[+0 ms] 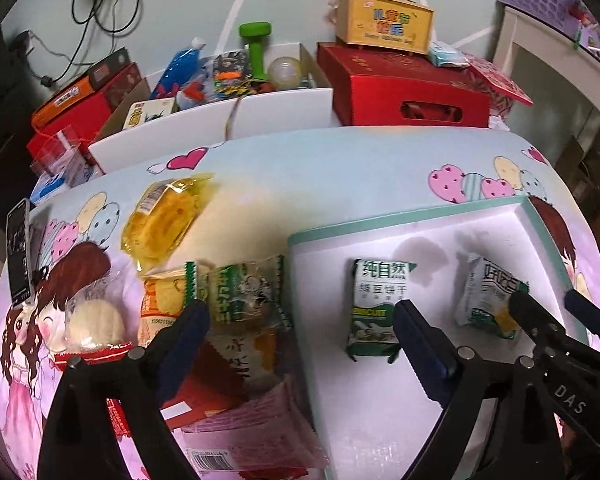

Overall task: Organize snacks
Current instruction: 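Lift both open tools out of the tray toward the snack pile, then grasp the orange jelly cup with the left tool while the right tool grasps the pink pastry, then carry the jelly cup and pink pastry into the tray and open both tools, then lift both open tools out of the tray toward the snack pile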

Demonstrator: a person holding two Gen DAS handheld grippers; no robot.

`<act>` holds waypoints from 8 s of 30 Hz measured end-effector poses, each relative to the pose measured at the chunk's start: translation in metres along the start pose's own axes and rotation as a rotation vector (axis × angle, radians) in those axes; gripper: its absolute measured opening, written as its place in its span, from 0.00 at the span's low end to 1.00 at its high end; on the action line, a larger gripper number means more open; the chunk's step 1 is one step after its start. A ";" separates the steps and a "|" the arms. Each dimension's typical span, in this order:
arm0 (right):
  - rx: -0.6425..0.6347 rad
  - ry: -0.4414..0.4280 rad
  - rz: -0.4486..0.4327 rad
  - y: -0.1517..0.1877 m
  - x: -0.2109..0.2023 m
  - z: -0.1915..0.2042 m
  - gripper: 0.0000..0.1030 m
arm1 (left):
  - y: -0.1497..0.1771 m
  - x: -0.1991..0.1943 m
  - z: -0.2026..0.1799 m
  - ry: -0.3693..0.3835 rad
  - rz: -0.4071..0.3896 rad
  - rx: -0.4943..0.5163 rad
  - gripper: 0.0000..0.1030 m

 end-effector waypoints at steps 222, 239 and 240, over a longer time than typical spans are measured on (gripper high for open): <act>0.131 0.082 0.054 0.037 -0.021 -0.051 1.00 | 0.067 -0.034 -0.049 0.140 -0.056 0.138 0.68; 0.145 0.070 0.039 0.036 -0.023 -0.052 1.00 | 0.062 -0.034 -0.034 0.070 -0.102 0.112 0.95; 0.144 0.070 0.039 0.036 -0.023 -0.052 1.00 | 0.062 -0.034 -0.034 0.072 -0.105 0.112 0.95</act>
Point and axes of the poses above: each gripper's, at about its wrist camera, not at the fingertips, and x roughly the way its jaws point, z to its left, y to its underside, the point moved 5 cm from there along x, roughly the way its jaws point, and after that the axes turned 9 degrees about z, right-handed, at the moved point
